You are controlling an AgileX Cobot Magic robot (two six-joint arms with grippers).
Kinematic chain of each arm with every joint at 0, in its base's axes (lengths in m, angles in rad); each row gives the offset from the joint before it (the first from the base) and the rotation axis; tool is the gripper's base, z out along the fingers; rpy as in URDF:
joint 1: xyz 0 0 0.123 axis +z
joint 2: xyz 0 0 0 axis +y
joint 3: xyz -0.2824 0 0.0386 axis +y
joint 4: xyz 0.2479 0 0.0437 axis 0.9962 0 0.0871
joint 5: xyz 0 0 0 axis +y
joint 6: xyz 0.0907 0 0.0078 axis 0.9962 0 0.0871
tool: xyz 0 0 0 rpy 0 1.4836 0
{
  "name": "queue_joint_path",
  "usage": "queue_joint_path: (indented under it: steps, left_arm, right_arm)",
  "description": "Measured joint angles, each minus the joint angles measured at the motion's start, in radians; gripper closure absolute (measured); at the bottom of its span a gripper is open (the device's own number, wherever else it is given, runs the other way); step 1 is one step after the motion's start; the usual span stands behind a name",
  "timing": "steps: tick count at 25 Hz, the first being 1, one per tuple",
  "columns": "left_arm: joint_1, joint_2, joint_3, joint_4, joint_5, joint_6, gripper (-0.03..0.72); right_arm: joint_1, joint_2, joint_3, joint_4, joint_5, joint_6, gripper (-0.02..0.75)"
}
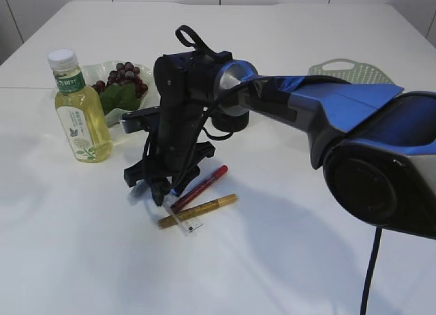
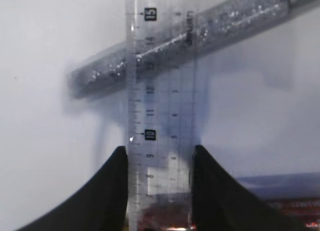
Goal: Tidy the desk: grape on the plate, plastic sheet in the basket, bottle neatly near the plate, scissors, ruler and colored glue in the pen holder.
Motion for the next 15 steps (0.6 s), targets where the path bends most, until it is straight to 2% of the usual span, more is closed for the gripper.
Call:
queue_joint_path:
  steps: [15]
  left_arm:
    - [0.0,0.0,0.0,0.0,0.0,0.0,0.449]
  right_arm:
    - [0.0,0.006,-0.103,0.0,0.02,0.0,0.438]
